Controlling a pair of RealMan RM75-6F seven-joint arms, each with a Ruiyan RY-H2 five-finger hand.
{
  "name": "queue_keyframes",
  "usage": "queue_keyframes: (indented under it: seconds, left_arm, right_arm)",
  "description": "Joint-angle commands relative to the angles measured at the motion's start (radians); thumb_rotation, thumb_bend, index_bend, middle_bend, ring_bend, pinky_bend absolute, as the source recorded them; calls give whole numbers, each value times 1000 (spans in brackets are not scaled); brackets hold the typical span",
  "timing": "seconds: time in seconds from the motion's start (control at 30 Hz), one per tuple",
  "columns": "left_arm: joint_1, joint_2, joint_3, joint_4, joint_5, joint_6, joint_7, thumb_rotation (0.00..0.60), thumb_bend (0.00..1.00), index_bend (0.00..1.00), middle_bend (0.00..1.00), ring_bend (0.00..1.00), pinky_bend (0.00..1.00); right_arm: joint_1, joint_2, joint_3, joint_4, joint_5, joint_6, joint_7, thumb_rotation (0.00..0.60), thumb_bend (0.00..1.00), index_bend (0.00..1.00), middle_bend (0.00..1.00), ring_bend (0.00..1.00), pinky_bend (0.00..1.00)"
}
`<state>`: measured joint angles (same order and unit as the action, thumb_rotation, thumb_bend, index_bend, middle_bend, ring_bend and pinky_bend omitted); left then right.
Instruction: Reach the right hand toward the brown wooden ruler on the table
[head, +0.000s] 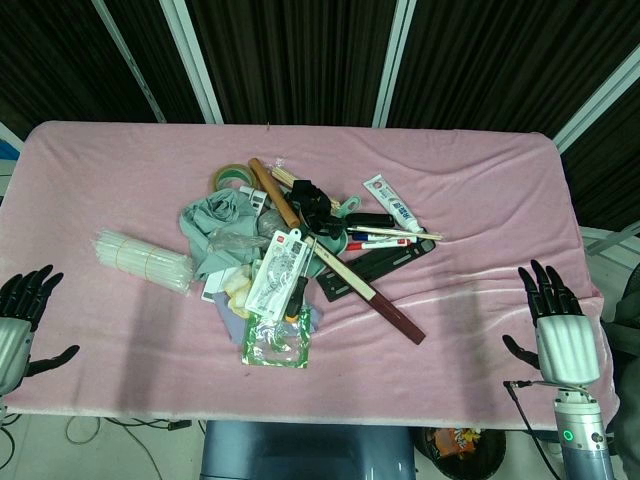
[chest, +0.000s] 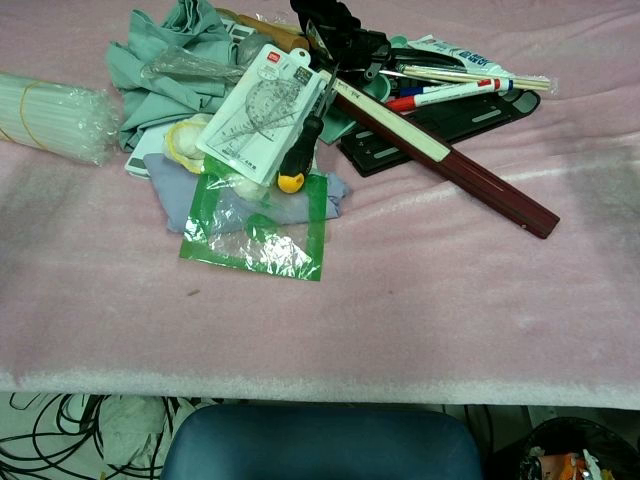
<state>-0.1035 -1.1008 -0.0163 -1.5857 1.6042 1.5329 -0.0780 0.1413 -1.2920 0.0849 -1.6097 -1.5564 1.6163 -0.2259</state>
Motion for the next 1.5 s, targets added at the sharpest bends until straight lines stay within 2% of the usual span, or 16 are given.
queue_keyframes:
  seconds: [0.03, 0.23, 0.5, 0.63, 0.77, 0.93, 1.07, 1.27, 1.5]
  left_arm:
    - [1, 0, 0, 0, 1, 3, -2, 600, 0, 0, 0, 0, 0]
    - [2, 1, -1, 0, -2, 6, -10, 600, 0, 0, 0, 0, 0]
    - [5, 2, -1, 1, -2, 11, -20, 600, 0, 0, 0, 0, 0]
    - [4, 3, -1, -2, -6, 7, -21, 600, 0, 0, 0, 0, 0]
    - [1, 3, -2, -4, -6, 2, -23, 600, 0, 0, 0, 0, 0]
    - [-1, 6, -3, -9, -12, -5, -33, 600, 0, 0, 0, 0, 0]
    - [-2, 9, -4, -11, -17, -8, -45, 600, 0, 0, 0, 0, 0]
    - [-4, 15, -4, -14, -21, -15, -65, 600, 0, 0, 0, 0, 0]
    - [-8, 23, -4, -19, -28, -28, -87, 600, 0, 0, 0, 0, 0]
  right_arm:
    - [-5, -6, -5, 3, -10, 3, 1, 600, 64, 0, 0, 0, 224]
    - [-6, -9, -2, -16, 5, -16, 8, 600, 64, 0, 0, 0, 224]
    - [-3, 0, 11, -118, 46, -57, 30, 600, 66, 0, 2, 0, 224]
    - [13, -10, 22, -184, 65, -88, 21, 600, 82, 32, 68, 10, 223]
    - [48, -47, 37, -264, 108, -152, -17, 600, 91, 95, 150, 62, 224]
    - [111, -141, 71, -309, 197, -230, -134, 600, 93, 119, 168, 70, 224]
    - [163, -249, 102, -292, 283, -270, -227, 600, 94, 128, 172, 71, 223]
    - [222, -394, 146, -197, 385, -286, -312, 600, 94, 133, 173, 71, 223]
    - [266, -483, 187, -101, 475, -299, -341, 600, 93, 133, 173, 71, 223]
